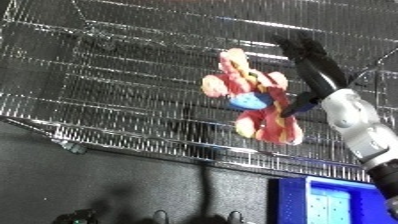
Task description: Pick up the object and place it into the box
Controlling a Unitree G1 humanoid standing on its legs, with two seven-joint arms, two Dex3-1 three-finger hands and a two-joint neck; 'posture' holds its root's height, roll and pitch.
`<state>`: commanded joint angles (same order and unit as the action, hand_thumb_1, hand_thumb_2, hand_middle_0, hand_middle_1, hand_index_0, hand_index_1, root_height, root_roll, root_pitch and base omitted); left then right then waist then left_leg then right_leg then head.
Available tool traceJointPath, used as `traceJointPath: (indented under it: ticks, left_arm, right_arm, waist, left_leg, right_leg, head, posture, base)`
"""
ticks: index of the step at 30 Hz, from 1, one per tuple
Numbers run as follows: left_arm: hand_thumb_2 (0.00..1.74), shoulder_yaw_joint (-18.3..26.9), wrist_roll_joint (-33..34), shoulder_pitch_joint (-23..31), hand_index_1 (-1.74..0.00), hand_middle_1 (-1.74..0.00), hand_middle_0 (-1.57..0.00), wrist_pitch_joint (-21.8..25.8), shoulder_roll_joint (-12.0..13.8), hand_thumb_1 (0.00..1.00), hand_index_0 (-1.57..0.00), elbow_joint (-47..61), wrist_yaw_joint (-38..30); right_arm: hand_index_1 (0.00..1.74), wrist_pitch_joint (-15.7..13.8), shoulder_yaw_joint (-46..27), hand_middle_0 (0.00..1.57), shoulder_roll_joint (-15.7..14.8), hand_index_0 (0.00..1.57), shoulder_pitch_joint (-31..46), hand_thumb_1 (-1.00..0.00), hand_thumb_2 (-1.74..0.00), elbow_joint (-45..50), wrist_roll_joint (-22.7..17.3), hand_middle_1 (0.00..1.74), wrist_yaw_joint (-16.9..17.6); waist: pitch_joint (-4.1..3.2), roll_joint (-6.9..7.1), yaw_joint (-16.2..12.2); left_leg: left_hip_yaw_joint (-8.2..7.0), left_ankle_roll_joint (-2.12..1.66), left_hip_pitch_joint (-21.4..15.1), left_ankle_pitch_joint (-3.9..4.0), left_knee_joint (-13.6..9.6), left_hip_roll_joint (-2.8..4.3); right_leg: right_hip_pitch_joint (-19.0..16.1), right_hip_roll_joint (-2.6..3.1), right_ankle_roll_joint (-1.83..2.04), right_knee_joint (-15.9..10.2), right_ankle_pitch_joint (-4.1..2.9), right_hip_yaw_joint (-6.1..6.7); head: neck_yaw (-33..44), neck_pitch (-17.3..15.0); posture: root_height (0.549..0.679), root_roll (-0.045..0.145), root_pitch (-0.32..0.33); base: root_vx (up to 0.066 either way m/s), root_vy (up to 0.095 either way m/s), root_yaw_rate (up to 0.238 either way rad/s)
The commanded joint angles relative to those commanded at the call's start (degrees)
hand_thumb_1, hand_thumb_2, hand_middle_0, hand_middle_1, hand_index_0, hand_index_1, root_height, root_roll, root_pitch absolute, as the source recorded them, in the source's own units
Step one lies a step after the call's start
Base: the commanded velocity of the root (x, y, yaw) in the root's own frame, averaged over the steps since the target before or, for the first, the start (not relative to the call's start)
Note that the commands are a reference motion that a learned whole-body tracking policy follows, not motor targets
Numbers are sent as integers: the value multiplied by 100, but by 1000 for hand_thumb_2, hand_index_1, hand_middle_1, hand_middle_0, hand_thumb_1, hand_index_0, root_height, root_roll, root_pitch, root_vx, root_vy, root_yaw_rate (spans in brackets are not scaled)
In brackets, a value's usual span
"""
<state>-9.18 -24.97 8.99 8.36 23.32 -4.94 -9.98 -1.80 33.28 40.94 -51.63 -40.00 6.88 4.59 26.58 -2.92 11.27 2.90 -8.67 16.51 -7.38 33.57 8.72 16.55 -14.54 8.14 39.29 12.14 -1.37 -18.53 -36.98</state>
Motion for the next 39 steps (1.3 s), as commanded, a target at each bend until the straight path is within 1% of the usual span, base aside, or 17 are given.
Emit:
traceJointPath:
  ticks: [4, 8, 14, 18, 22, 26, 27, 28, 35, 38, 39]
  left_arm:
    - [1740, -40, -26, -43, -1740, -1740, -1570, 37, 10, 1000, -1570, 41, -38]
    - [1740, -55, -53, -113, -1740, -1740, -1570, 70, 1, 1000, -1570, 104, -72]
    - [1740, -78, -56, -222, -1740, -1740, -1570, 109, -28, 1000, -1570, 137, -100]
    - [1740, -99, -54, -277, -1740, -1740, -1570, 131, -53, 1000, -1570, 134, -109]
    - [1740, -110, -33, -319, -1740, -1740, -1570, 129, -65, 1000, -1570, 140, -117]
    - [1740, -82, -13, -342, -1740, -1740, -1570, 133, -80, 1000, -1570, 135, -133]
    - [1740, -82, -13, -342, -1740, -1740, -1570, 133, -80, 1000, -1570, 135, -133]
    - [1740, -63, -1, -345, -1740, -1740, -1570, 137, -90, 1000, -1570, 126, -140]
    - [1740, -2, -19, -335, -1740, -1740, -1570, 150, -114, 1000, -1570, 57, -131]
    - [1740, 21, -60, -339, -1740, -1740, -1570, 149, -112, 1000, -1570, 26, -127]
    - [1740, 25, -76, -343, -1740, -1740, -1570, 148, -109, 1000, -1570, 16, -124]
  right_arm:
    - [0, 93, 71, 0, -169, 0, -100, 0, 0, -432, -60, 0, -23]
    - [0, 164, 120, 0, -466, 0, -79, 0, 0, -929, -71, 0, -75]
    - [0, 177, 147, 0, -1010, 0, -9, 0, 0, -1728, -15, 0, -137]
    - [0, 164, 162, 0, -1244, 0, 10, 0, 0, -2068, 13, 0, -200]
    - [348, 167, 175, 314, -1363, 314, -3, -200, -348, -2167, -13, 348, -255]
    - [696, 157, 127, 628, -1428, 628, 26, -400, -696, -2143, -120, 696, -267]
    - [696, 157, 127, 628, -1428, 628, 26, -400, -696, -2143, -120, 696, -267]
    - [870, 151, 101, 785, -1455, 785, 42, -500, -870, -2114, -146, 870, -251]
    - [1479, 157, 81, 1334, -1522, 1334, 64, -850, -1479, -2054, -106, 1479, -198]
    - [1740, 173, 79, 1570, -1508, 1570, 48, -1000, -1740, -2034, -102, 1740, -194]
    - [1740, 179, 74, 1570, -1496, 1570, 37, -1000, -1740, -2029, -105, 1740, -191]
  waist:
    - [100, -73, 35]
    - [169, -143, 73]
    - [215, -221, 109]
    - [218, -241, 115]
    - [221, -241, 101]
    - [227, -226, 64]
    - [227, -226, 64]
    - [231, -218, 45]
    - [211, -182, 3]
    - [197, -164, -12]
    - [192, -160, -16]
  left_leg:
    - [17, 2, 130, 4, 59, -15]
    - [32, 10, 231, 4, 111, -30]
    - [32, 20, 257, -22, 113, -41]
    - [23, 19, 233, -34, 90, -39]
    - [12, 18, 210, -51, 81, -30]
    - [-10, 14, 186, -60, 74, -5]
    - [-10, 14, 186, -60, 74, -5]
    - [-24, 12, 165, -64, 60, 7]
    - [-50, 9, 68, -64, -29, 38]
    - [-55, 5, 34, -64, -49, 50]
    - [-57, 4, 23, -64, -54, 53]
  right_leg:
    - [135, -12, -2, 64, -11, 13]
    - [228, -27, 2, 104, -15, 21]
    - [261, -43, 14, 118, 5, 16]
    - [253, -45, 17, 115, 28, 17]
    - [252, -41, 16, 125, 45, 22]
    - [236, -35, 11, 119, 63, 29]
    - [236, -35, 11, 119, 63, 29]
    - [221, -29, 11, 110, 78, 29]
    - [146, -4, 4, 61, 125, 23]
    - [120, -3, 1, 56, 146, 13]
    - [113, -2, 1, 60, 152, 12]
  head:
    - [-119, 107]
    - [-189, 165]
    - [-237, 183]
    - [-237, 182]
    - [-191, 185]
    - [-100, 200]
    - [-100, 200]
    - [-69, 189]
    - [17, 187]
    - [29, 195]
    - [16, 185]
  posture:
    - [638, 35, -97]
    - [637, 34, -89]
    - [636, 33, -82]
    - [636, 34, -80]
    - [636, 34, -79]
    - [637, 35, -78]
    - [637, 35, -78]
    - [637, 35, -79]
    - [638, 35, -81]
    - [638, 35, -82]
    - [638, 35, -83]
  base:
    - [-14, 6, 30]
    - [-3, 6, 22]
    - [13, 7, 0]
    - [24, 1, -8]
    - [18, -3, -22]
    - [11, -4, -33]
    - [10, -6, -32]
    - [7, -1, -41]
    - [7, -5, -34]
    - [1, -14, -17]
    - [-3, -12, -16]
